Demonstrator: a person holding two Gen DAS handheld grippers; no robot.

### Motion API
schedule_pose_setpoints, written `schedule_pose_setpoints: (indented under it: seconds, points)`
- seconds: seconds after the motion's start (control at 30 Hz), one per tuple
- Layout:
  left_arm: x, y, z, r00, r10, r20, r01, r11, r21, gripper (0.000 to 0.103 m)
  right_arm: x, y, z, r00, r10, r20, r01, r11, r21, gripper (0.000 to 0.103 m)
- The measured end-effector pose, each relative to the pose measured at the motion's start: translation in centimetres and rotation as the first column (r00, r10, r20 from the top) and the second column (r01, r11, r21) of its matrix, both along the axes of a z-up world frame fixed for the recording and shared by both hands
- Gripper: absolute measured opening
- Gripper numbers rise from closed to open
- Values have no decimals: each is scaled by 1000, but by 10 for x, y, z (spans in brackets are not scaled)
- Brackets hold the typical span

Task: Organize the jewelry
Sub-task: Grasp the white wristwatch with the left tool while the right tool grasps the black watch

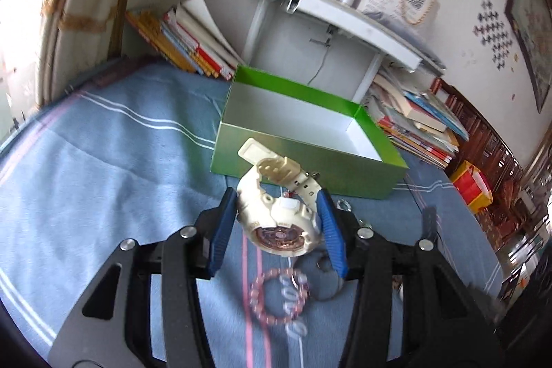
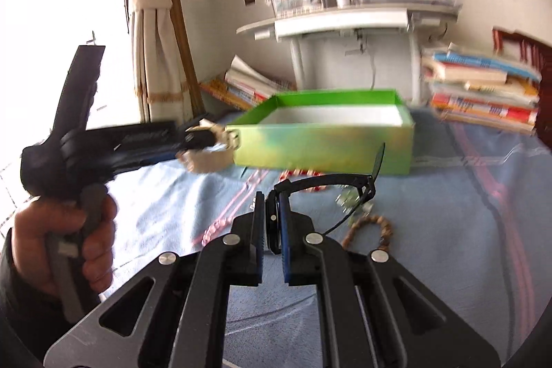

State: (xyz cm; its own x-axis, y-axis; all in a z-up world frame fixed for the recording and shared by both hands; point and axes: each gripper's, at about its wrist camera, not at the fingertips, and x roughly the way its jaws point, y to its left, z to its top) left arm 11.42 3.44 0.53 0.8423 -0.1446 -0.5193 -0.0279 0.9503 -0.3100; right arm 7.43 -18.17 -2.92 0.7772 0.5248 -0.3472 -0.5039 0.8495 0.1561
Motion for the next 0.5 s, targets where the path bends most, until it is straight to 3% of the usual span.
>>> schedule_pose_setpoints:
  seconds: [0.23, 0.5]
  points:
    - [-59, -7, 20, 995, -38, 93, 31, 996, 84, 47, -28, -13, 19, 997, -36, 71, 35, 999, 15, 8]
    - [-104, -8, 33, 989, -49, 136, 38, 996, 84, 47, -53, -17, 23, 994, -47, 100, 47, 999, 2, 8]
